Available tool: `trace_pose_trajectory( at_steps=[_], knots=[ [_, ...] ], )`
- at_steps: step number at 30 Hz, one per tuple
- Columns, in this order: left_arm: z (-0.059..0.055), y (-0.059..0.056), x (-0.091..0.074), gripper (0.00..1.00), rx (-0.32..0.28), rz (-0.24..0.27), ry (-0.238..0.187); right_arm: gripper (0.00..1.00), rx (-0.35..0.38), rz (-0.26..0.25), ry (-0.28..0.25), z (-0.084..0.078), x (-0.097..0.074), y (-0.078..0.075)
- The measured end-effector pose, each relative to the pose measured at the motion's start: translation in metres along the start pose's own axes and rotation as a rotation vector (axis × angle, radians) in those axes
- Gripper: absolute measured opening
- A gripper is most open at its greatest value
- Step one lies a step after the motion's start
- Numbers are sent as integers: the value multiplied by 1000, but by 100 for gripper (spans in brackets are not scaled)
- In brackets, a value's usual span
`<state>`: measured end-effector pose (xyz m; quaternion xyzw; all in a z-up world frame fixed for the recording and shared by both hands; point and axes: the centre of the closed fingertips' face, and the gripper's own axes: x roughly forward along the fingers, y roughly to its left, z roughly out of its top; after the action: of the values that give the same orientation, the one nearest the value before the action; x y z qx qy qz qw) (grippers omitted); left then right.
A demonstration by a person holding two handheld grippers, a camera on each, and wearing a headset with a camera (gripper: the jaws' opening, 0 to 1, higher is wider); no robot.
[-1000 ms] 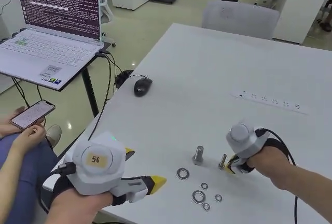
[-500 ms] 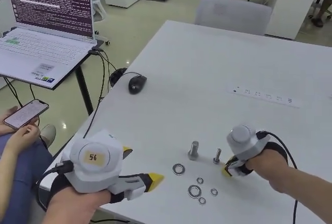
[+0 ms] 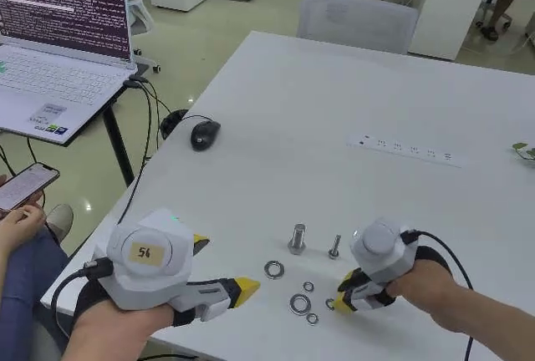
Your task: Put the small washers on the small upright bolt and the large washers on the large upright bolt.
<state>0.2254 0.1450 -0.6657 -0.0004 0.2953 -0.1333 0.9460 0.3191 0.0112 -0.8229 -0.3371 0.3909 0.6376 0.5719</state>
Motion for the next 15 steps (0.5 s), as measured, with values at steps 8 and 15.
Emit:
trace_pose_trajectory(
  at_steps=[8, 15],
  knots=[
    [6, 0, 1, 59, 15, -4, -6, 21, -79, 5, 24, 2, 3, 5],
    [8, -1, 0, 60, 19, -7, -9, 21, -177, -17, 60, 0, 4, 5]
  ],
)
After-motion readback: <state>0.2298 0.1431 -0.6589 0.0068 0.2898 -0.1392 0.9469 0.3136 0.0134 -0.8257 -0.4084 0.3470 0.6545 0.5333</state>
